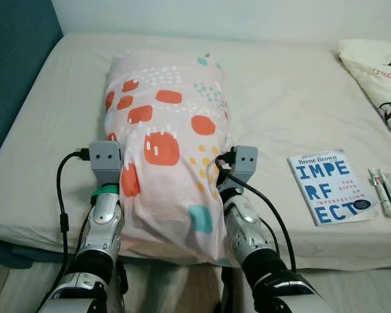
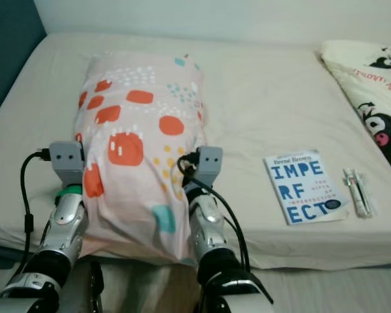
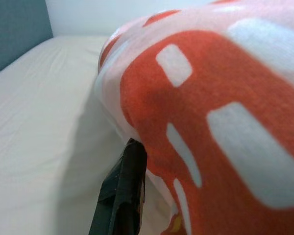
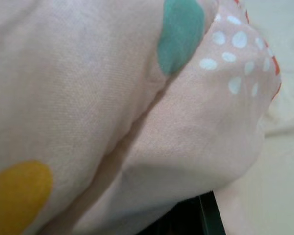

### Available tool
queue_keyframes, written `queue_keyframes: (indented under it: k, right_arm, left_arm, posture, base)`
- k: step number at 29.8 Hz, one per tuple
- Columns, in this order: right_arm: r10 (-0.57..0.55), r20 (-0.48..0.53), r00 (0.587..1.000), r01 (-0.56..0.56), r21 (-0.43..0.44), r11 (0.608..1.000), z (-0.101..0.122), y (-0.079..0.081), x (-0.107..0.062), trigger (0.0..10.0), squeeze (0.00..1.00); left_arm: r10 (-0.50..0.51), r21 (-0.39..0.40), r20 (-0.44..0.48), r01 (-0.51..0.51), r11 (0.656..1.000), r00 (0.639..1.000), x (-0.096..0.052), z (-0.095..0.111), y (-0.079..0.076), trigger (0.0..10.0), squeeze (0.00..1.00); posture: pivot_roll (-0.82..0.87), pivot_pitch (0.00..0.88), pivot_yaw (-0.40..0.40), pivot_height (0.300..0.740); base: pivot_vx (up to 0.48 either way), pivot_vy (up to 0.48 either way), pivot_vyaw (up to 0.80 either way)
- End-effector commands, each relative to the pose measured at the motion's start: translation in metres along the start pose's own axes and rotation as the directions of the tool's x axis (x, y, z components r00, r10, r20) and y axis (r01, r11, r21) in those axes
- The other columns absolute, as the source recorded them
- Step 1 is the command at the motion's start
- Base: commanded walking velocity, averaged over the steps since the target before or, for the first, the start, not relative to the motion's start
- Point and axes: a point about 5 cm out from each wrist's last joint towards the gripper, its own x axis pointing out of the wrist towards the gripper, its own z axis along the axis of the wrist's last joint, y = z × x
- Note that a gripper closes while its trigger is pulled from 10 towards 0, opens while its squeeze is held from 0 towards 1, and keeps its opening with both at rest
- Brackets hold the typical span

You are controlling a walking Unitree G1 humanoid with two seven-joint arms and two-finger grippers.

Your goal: Clean up the room

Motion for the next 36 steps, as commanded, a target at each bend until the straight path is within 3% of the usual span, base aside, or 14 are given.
queue_keyframes:
  k: [1, 7, 13, 20, 23, 27, 36]
  right_arm:
    - [0.139, 0.031, 0.990, -0.141, 0.096, 0.985, -0.003, 0.054, 0.004, 10.0, 0.00]
    - [0.155, 0.128, 0.980, -0.167, 0.090, 0.982, 0.019, 0.056, 0.010, 10.0, 0.00]
    - [0.129, 0.160, 0.979, -0.145, 0.090, 0.985, 0.028, 0.046, 0.011, 10.0, 0.00]
    - [0.104, 0.154, 0.983, -0.114, 0.057, 0.992, 0.029, 0.039, 0.010, 10.0, 0.00]
    - [0.089, 0.140, 0.986, -0.099, 0.062, 0.993, 0.026, 0.033, 0.007, 10.0, 0.00]
    - [0.083, 0.142, 0.986, -0.092, 0.065, 0.994, 0.025, 0.029, 0.005, 10.0, 0.00]
    - [0.077, 0.142, 0.987, -0.087, 0.062, 0.994, 0.026, 0.028, 0.004, 10.0, 0.00]
  left_arm:
    - [-0.129, -0.007, 0.028, 0.129, 0.992, 0.991, 0.000, 0.006, -0.026, 10.0, 0.00]
    - [-0.156, 0.024, 0.123, 0.154, 0.988, 0.980, 0.008, 0.031, -0.026, 10.0, 0.00]
    - [-0.156, 0.038, 0.157, 0.152, 0.988, 0.975, 0.010, 0.044, -0.023, 10.0, 0.00]
    - [-0.126, 0.022, 0.119, 0.124, 0.992, 0.985, 0.008, 0.045, -0.020, 10.0, 0.00]
    - [-0.149, 0.080, 0.083, 0.142, 0.987, 0.985, 0.004, 0.040, -0.016, 10.0, 0.00]
    - [-0.147, 0.109, 0.075, 0.139, 0.984, 0.986, 0.001, 0.039, -0.010, 10.0, 0.00]
    - [-0.153, 0.127, 0.071, 0.143, 0.981, 0.986, 0.000, 0.044, -0.013, 10.0, 0.00]
  posture:
    - [0.05, 0.015, 0.021, 0.546]
    - [0.05, 0.003, 0.020, 0.546]
    - [0.06, 0.000, 0.011, 0.546]
    - [0.07, 0.000, 0.010, 0.546]
    - [0.07, 0.000, 0.012, 0.546]
    - [0.07, 0.000, 0.018, 0.565]
    - [0.07, 0.000, 0.011, 0.605]
  base:
    - [0.000, 0.000, 0.00]
    - [0.000, 0.000, 0.00]
    - [0.000, 0.000, 0.00]
    - [0.000, 0.000, 0.00]
    - [0.000, 0.000, 0.00]
    - [0.000, 0.000, 0.00]
    - [0.000, 0.000, 0.00]
